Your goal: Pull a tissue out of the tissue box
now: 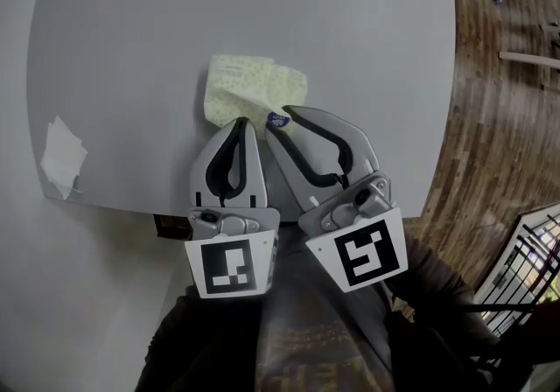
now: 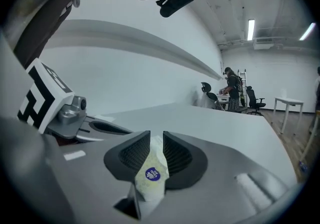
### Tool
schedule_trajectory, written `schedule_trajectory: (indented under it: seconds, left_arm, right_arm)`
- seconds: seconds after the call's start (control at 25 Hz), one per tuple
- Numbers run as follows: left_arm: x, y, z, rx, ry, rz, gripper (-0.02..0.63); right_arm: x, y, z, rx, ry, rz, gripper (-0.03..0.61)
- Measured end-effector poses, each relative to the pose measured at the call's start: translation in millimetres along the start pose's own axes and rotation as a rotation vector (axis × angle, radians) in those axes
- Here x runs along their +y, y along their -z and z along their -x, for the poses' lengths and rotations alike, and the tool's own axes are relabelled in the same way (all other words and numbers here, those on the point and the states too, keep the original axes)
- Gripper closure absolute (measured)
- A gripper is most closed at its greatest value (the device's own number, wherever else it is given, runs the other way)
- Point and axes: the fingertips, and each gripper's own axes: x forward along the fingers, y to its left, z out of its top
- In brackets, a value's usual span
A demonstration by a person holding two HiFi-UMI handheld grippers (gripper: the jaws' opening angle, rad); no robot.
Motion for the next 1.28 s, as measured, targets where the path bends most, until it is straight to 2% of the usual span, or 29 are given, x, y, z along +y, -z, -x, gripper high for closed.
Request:
schedule_trajectory:
  seconds: [0.24,0.52,0.56,0.64,0.68,0.92,1.28]
  left_arm:
    - [0,12,-6,0.02,0.031,0.004,0.615]
    - [6,26,-14,0.045,0.037,0.009,0.615]
    - [7,27,-15,0.048,0.037,0.01,0.615]
    - [9,31,-17,0.056,0.037,0.013,0.615]
    - [9,33,-18,0.06,0.038,0.014,0.615]
    - [8,31,-24,0.067,0.04,0.036,0.615]
    - [3,-10,-2,-0.002,0.021,0.036,0.615]
  right_arm:
    - [-2,23,-5,0.05,0.018,-0.005,0.502]
    - [-5,51,-16,0.128,0.035,0.046,0.502]
    - [-6,54,-17,0.142,0.042,0.05,0.508]
    - [-8,57,-19,0.16,0.055,0.057,0.571]
    - [-8,55,-18,0.159,0.057,0.061,0.574]
    - [2,20,-9,0.091,0.001,0.029,0.575]
    - [28,-56,16,-0.033,-0.081,0.043,0.575]
